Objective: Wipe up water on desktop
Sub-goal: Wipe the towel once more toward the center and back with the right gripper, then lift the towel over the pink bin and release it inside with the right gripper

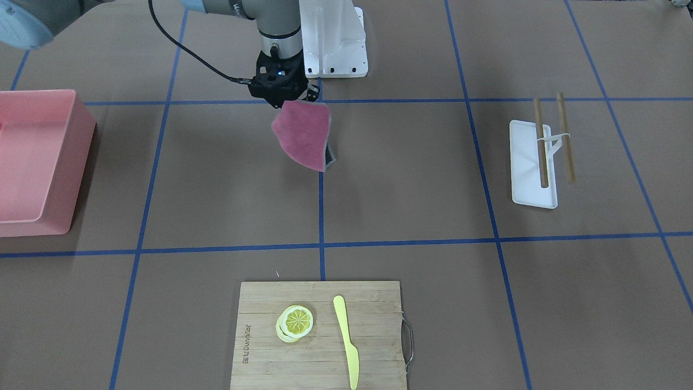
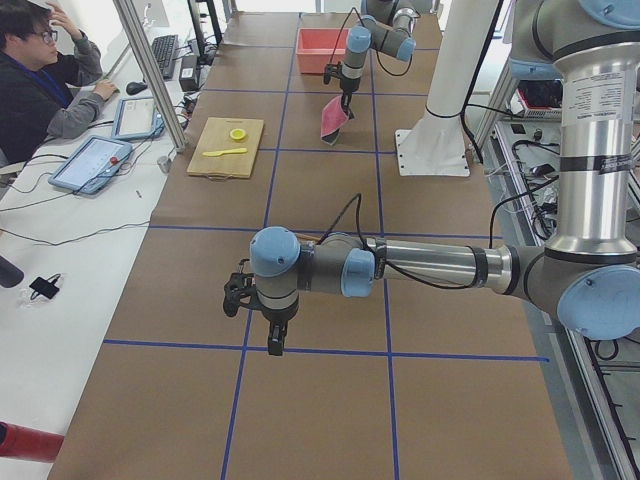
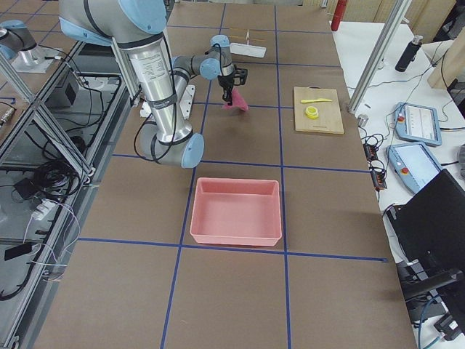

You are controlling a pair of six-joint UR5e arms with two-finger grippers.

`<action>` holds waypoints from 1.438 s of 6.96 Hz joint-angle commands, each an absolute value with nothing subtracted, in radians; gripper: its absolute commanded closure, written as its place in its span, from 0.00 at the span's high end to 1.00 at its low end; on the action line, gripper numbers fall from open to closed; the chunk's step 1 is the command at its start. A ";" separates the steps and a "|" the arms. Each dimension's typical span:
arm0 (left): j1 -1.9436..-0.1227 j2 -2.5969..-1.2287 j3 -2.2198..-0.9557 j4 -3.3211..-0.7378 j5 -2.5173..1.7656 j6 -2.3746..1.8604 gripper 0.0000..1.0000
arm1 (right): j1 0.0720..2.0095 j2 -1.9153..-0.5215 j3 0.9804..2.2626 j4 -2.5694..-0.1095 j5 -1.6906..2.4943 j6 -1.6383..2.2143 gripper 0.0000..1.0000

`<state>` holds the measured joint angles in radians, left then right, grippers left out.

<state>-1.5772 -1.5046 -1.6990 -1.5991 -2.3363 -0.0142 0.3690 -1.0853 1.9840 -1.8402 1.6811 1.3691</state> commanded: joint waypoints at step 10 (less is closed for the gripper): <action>-1.575 -1.519 -1.703 -1.608 -2.336 -0.017 0.98 | 1.250 -1.850 2.347 -1.968 2.095 0.017 0.00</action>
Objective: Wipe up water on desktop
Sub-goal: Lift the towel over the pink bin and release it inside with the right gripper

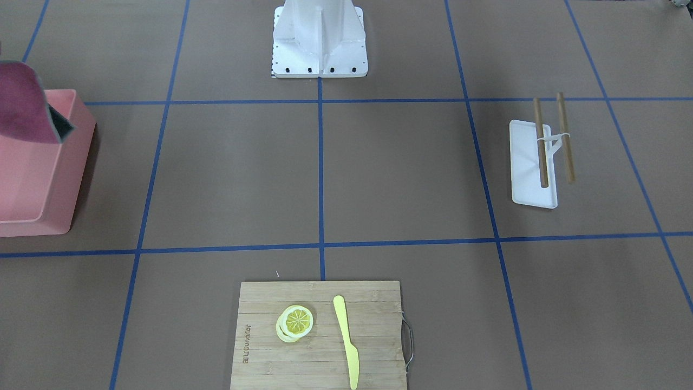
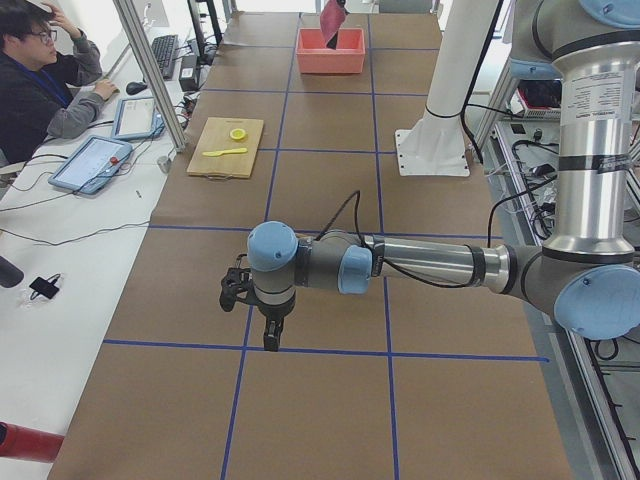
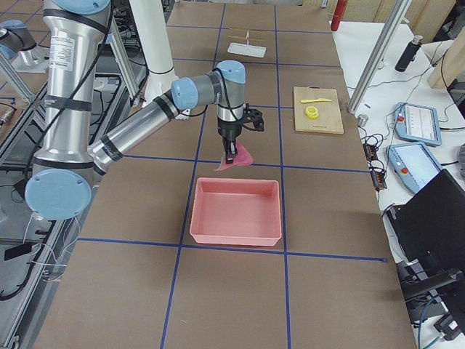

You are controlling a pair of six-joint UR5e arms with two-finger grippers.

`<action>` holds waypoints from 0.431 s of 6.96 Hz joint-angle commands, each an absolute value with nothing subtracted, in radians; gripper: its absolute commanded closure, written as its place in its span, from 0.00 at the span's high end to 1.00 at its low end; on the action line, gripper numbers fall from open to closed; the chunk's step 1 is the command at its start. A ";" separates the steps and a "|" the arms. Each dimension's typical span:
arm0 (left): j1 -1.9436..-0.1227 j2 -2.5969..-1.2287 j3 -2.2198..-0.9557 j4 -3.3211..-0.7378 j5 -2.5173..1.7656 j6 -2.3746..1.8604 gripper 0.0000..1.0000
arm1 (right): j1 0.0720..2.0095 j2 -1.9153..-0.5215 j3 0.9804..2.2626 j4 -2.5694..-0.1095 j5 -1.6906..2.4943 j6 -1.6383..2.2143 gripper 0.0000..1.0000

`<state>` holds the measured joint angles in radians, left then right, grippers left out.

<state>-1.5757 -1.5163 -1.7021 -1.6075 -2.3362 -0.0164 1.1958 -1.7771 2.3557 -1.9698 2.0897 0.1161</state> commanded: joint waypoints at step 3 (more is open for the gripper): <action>-1.574 -1.535 -1.704 -1.606 -2.336 -0.017 0.98 | 1.249 -1.973 2.157 -1.603 2.108 0.035 0.00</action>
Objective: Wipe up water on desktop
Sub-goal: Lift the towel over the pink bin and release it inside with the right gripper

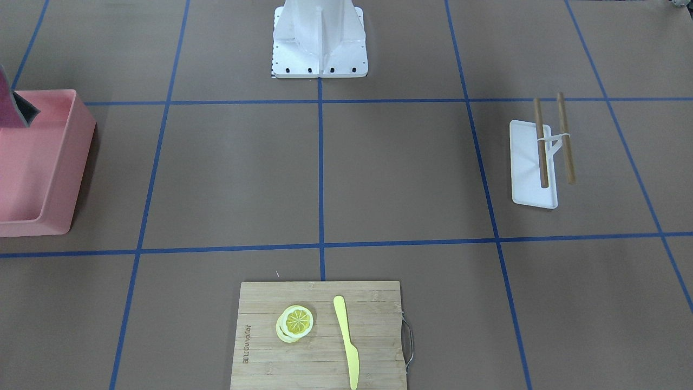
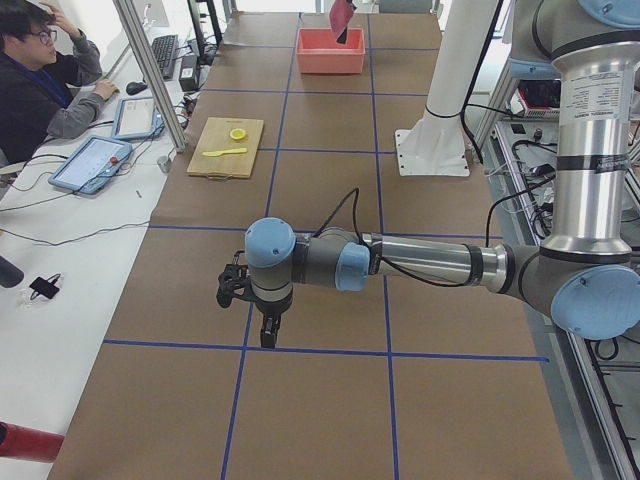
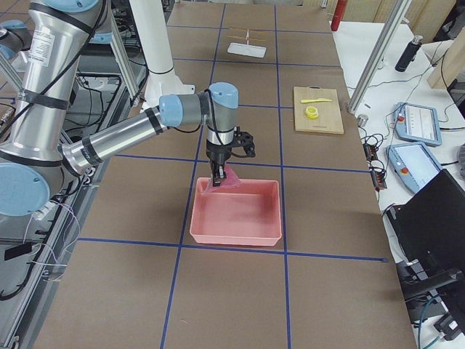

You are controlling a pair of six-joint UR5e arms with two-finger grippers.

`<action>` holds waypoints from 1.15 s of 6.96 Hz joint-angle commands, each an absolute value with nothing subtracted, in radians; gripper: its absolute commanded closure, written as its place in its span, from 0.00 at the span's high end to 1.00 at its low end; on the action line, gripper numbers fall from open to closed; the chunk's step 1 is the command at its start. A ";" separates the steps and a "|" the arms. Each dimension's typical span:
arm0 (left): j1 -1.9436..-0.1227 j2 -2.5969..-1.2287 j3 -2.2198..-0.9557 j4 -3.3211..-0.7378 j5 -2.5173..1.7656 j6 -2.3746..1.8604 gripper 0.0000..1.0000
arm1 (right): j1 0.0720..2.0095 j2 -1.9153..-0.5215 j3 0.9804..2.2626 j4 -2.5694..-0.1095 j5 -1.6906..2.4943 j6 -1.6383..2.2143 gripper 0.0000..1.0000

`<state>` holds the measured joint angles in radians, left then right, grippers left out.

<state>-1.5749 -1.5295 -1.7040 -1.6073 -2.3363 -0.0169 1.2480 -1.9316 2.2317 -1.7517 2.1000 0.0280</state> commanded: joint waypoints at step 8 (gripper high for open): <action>-1.575 -1.526 -1.697 -1.605 -2.336 -0.015 0.98 | 1.427 -1.868 2.091 -1.609 2.224 0.163 1.00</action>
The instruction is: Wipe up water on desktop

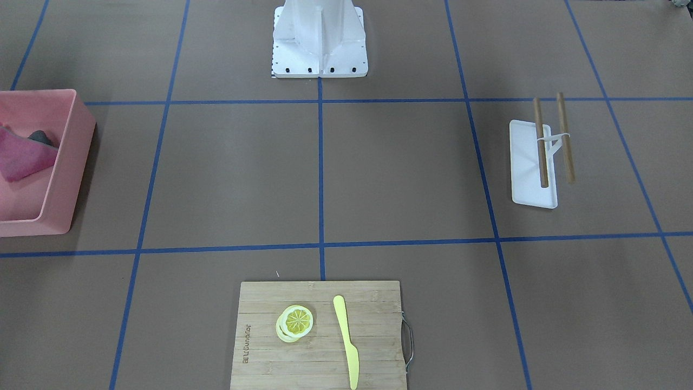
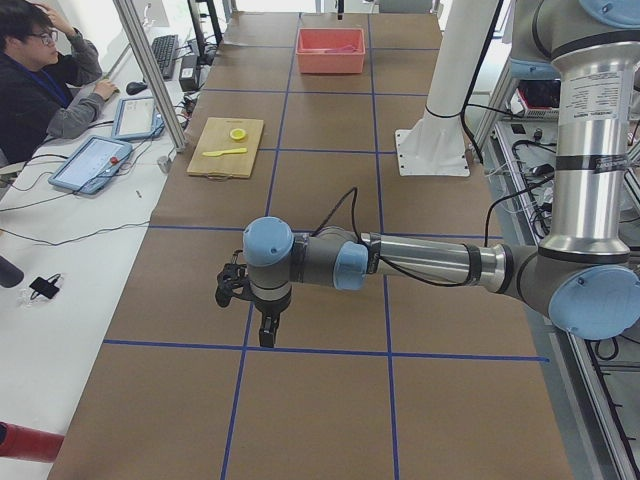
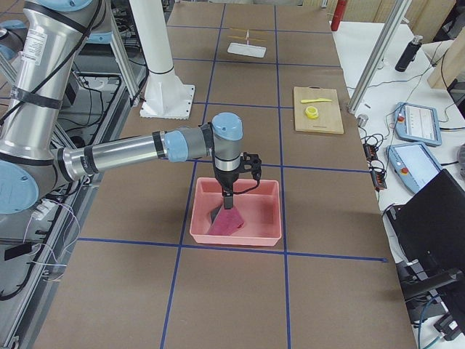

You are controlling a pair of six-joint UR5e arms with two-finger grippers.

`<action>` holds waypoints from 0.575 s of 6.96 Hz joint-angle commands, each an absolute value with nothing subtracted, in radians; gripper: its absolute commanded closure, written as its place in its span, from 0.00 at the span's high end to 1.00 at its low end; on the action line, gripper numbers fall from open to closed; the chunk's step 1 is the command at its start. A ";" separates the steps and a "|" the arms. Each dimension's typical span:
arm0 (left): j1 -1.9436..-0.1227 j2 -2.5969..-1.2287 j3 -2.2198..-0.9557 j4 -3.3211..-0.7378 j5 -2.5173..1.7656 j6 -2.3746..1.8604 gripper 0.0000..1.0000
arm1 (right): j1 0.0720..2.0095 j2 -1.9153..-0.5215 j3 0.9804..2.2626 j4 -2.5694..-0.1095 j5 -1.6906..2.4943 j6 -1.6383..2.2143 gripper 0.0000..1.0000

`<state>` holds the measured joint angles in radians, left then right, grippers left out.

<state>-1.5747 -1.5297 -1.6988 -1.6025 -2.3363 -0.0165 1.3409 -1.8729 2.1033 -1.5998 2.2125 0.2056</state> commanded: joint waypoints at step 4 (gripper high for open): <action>-1.575 -1.519 -1.695 -1.606 -2.336 -0.009 0.98 | 1.463 -1.916 1.999 -1.592 2.211 0.156 1.00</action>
<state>-1.5754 -1.5207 -1.6944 -1.6059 -2.3363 -0.0119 1.4587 -1.9046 2.0137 -1.6028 2.2189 0.1571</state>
